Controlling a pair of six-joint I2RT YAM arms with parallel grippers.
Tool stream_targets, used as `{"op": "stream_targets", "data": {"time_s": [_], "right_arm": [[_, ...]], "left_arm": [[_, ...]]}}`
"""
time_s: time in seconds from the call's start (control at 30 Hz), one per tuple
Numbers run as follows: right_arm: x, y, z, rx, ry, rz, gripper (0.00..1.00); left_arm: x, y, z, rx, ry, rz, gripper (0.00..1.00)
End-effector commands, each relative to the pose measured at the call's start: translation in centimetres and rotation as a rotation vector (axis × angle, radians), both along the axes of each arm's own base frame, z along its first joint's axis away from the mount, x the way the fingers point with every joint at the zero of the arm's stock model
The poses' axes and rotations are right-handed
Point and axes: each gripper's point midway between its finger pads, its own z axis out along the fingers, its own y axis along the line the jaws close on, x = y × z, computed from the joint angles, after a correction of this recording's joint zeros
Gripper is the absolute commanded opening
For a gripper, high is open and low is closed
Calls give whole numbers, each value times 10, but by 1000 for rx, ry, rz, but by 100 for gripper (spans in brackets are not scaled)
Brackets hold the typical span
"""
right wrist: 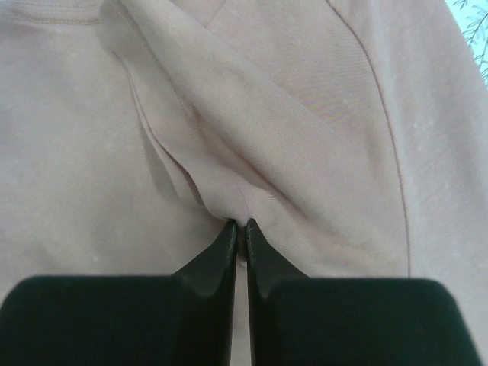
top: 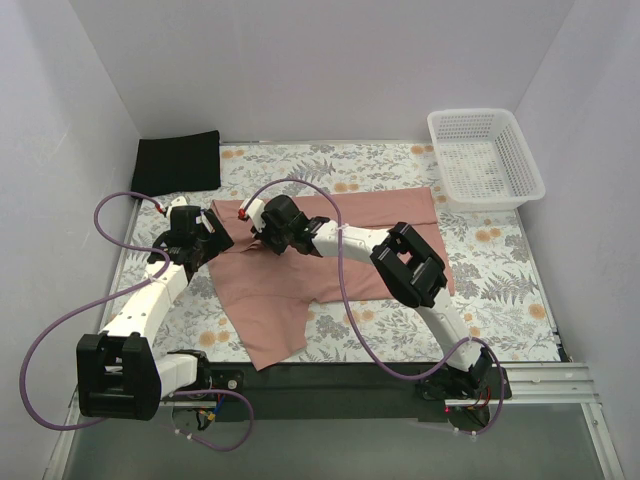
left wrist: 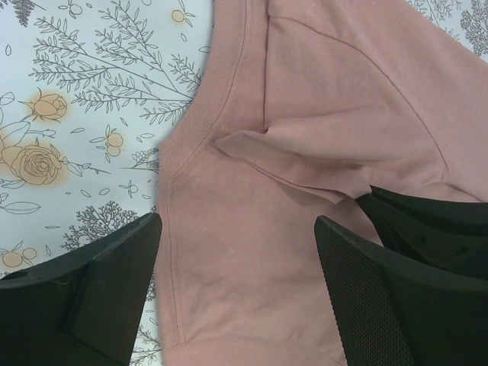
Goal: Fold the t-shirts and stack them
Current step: Fold the tshirt
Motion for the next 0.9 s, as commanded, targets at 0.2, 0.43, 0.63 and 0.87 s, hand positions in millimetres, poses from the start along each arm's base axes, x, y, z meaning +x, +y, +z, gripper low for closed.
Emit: {"op": "stream_targets", "data": {"time_s": [0.2,0.43,0.63,0.87], "right_arm": [[-9,-7,70,31,-70,101,8],[-26,-15,71,-14,-21,195,17],[-25,-39,62,-97,-14,160,29],[-29,-50,66,-68,10,88,40]], "left_arm": [[4,0,7,8,-28,-4,81],[4,-1,5,6,-20,-10,80],[4,-5,1,-6,-6,-28,80],[5,-14,-9,-34,34,-71,80]]}}
